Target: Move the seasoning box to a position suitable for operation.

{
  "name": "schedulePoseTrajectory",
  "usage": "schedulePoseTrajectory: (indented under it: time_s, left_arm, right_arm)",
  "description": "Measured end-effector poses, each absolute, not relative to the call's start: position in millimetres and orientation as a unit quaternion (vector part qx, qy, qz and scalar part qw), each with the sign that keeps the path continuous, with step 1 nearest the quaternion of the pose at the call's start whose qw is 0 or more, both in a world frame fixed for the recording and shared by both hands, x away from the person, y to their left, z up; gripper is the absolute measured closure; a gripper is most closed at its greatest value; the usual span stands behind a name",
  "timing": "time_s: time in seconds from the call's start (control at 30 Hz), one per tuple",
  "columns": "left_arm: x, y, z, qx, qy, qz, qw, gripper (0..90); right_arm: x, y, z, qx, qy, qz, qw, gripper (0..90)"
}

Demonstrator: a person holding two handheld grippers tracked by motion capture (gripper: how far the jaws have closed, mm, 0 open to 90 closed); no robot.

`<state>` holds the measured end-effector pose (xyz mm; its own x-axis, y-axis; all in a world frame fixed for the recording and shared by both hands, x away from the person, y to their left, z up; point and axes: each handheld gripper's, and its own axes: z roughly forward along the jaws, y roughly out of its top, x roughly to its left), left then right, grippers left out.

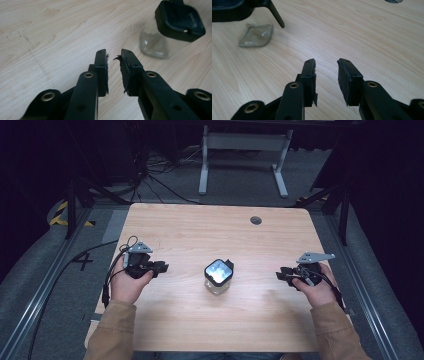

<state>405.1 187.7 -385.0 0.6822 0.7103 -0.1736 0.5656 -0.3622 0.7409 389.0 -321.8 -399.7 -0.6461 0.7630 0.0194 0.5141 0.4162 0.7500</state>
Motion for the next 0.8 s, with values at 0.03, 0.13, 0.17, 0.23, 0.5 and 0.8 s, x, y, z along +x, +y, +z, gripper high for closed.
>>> schedulePoseTrajectory:
  time_s: [0.03,0.13,0.17,0.23,0.5,0.8]
  left_arm:
    - [405.4,185.7,-384.5,0.823,0.387,0.087,0.407,79.9]
    - [408.3,177.7,-385.4,0.825,0.38,0.086,0.409,84.5]
    - [408.7,176.4,-385.2,0.827,0.377,0.085,0.408,85.4]
    - [408.4,174.7,-384.7,0.826,0.38,0.086,0.408,86.8]
    - [425.9,147.8,-390.6,0.826,0.363,0.084,0.423,89.5]
    - [446.7,103.0,-414.5,0.848,0.342,0.054,0.402,88.6]
  right_arm:
    - [388.4,-321.4,-399.8,0.387,0.826,0.377,0.163,67.7]
    - [386.6,-316.3,-401.2,0.38,0.828,0.382,0.154,72.0]
    - [385.9,-314.1,-400.6,0.377,0.828,0.386,0.151,74.5]
    - [384.7,-311.6,-399.5,0.375,0.828,0.39,0.147,77.6]
    - [376.5,-301.8,-397.9,0.359,0.828,0.408,0.136,88.9]
    - [365.8,-312.4,-399.8,0.368,0.822,0.411,0.139,88.9]
